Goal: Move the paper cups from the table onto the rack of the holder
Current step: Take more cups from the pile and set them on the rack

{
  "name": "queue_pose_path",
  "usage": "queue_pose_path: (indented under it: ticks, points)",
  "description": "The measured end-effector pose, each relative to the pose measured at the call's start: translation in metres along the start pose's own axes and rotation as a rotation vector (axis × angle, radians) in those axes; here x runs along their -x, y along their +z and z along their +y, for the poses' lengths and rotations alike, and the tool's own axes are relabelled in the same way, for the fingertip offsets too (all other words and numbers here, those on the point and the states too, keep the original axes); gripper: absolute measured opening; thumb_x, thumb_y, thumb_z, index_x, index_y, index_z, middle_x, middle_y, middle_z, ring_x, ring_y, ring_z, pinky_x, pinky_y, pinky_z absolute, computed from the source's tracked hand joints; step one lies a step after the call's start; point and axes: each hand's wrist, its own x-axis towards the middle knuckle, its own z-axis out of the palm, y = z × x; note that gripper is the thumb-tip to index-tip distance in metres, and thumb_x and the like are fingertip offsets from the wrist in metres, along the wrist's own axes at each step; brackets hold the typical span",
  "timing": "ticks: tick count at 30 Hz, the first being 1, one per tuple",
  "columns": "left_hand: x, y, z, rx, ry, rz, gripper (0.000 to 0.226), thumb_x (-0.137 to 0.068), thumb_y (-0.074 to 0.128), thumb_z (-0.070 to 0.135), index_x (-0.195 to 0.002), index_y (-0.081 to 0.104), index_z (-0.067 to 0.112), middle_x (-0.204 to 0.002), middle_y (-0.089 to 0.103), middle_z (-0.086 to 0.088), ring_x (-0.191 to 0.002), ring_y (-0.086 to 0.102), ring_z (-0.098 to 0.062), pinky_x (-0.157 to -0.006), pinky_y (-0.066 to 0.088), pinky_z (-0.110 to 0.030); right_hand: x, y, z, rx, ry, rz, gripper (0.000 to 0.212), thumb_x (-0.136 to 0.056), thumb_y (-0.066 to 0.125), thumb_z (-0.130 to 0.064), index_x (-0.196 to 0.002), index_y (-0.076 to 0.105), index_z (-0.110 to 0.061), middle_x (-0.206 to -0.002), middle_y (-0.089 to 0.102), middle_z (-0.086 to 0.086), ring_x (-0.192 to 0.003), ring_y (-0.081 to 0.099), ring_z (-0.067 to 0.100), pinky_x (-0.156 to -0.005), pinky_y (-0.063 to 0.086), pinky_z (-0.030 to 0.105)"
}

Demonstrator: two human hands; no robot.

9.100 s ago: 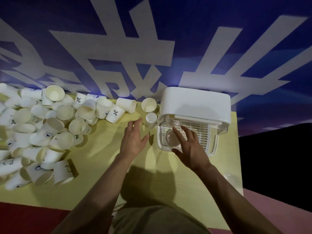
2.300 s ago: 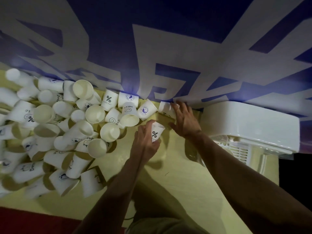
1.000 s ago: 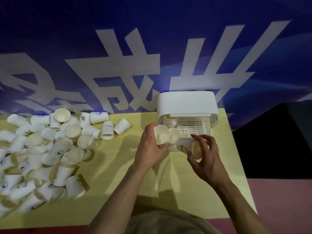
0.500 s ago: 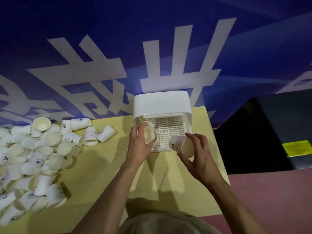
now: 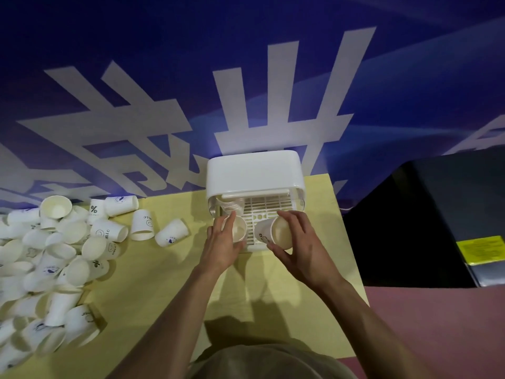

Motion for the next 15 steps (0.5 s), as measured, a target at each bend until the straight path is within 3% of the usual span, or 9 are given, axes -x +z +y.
queue_pose_path:
  ticks: [6, 9, 13, 15]
  points:
    - [0.017, -0.007, -0.011, 0.144, 0.028, 0.084, 0.087, -0.089, 0.075, 0.029, -0.158, 0.022, 0.035, -0.142, 0.036, -0.001, -0.132, 0.039, -0.028, -0.108, 0.042, -0.044, -0.032, 0.025, -0.018, 0.059, -0.117, -0.096, 0.064, -0.095, 0.071, -0.036, -0.149, 0.042, -0.016, -0.147, 0.045, -0.001, -0.133, 0.047, 0.014, -0.110, 0.029, 0.009]
    - [0.028, -0.013, -0.022, 0.151, 0.041, 0.125, 0.081, -0.090, 0.074, 0.028, -0.155, 0.027, 0.033, -0.140, 0.037, 0.000, -0.133, 0.040, -0.024, -0.108, 0.041, -0.041, -0.044, 0.041, -0.025, 0.084, -0.148, -0.153, 0.066, -0.094, 0.074, -0.031, -0.150, 0.043, -0.016, -0.150, 0.045, 0.001, -0.136, 0.047, 0.017, -0.115, 0.037, 0.023]
    - [0.040, -0.021, -0.039, 0.150, 0.024, 0.153, 0.071, -0.091, 0.072, 0.025, -0.152, 0.035, 0.026, -0.143, 0.038, -0.002, -0.135, 0.039, -0.025, -0.112, 0.039, -0.042, -0.052, 0.063, -0.030, 0.168, -0.130, -0.191, 0.066, -0.092, 0.075, -0.032, -0.149, 0.046, -0.015, -0.148, 0.046, 0.003, -0.133, 0.048, 0.021, -0.110, 0.037, 0.023]
    - [0.045, -0.025, -0.048, 0.147, 0.010, 0.157, 0.069, -0.090, 0.072, 0.024, -0.151, 0.038, 0.025, -0.142, 0.038, -0.002, -0.134, 0.039, -0.024, -0.112, 0.039, -0.039, -0.054, 0.073, -0.031, 0.188, -0.090, -0.225, 0.066, -0.092, 0.074, -0.036, -0.149, 0.046, -0.015, -0.149, 0.047, 0.003, -0.134, 0.049, 0.022, -0.106, 0.045, 0.029]
